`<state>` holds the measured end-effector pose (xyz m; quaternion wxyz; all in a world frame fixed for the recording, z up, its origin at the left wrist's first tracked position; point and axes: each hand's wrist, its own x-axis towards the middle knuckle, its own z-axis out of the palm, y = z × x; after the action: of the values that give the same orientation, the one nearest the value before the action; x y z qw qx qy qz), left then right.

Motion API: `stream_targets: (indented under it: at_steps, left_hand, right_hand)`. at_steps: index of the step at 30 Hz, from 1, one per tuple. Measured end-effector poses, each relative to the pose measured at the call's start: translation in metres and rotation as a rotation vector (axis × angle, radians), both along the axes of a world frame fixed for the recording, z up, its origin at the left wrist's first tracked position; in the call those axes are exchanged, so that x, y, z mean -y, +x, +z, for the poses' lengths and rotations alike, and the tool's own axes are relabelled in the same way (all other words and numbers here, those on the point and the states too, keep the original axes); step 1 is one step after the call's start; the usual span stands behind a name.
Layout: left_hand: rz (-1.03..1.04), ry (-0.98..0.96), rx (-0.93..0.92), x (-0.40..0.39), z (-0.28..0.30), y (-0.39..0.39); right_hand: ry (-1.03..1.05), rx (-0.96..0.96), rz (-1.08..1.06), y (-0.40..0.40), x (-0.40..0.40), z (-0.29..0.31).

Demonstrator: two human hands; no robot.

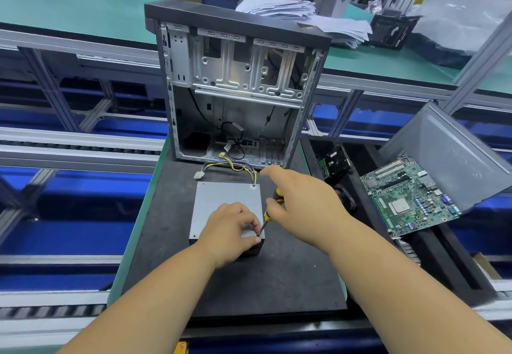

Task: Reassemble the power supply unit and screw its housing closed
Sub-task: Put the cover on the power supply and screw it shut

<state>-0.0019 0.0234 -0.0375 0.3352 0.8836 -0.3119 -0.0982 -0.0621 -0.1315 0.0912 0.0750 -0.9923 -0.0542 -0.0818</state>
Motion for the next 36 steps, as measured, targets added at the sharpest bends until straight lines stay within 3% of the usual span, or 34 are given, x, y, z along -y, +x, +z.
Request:
stream_targets:
  at_steps: [5, 13, 19, 25, 30, 36]
  left_hand:
    - [-0.002, 0.01, 0.001, 0.001, 0.0, 0.0]
    - [0.001, 0.018, 0.012, 0.0, -0.001, 0.0]
    - [0.003, 0.012, 0.014, 0.0, -0.001, 0.0]
    - [0.007, 0.016, 0.01, 0.0, -0.001, 0.0]
    - [0.002, 0.013, 0.011, 0.0, -0.001, 0.0]
    - [0.008, 0.003, 0.008, 0.0, -0.002, 0.0]
  right_hand:
    - [-0.091, -0.036, -0.036, 0.0, 0.001, 0.0]
    - [0.053, -0.156, 0.063, -0.002, 0.0, 0.011]
    - [-0.073, -0.133, -0.111, -0.002, -0.001, 0.004]
    - [0.12, -0.169, 0.052, -0.005, 0.002, 0.008]
    - [-0.056, -0.107, -0.051, -0.003, 0.005, 0.006]
    - [0.076, -0.174, 0.052, -0.004, 0.007, 0.01]
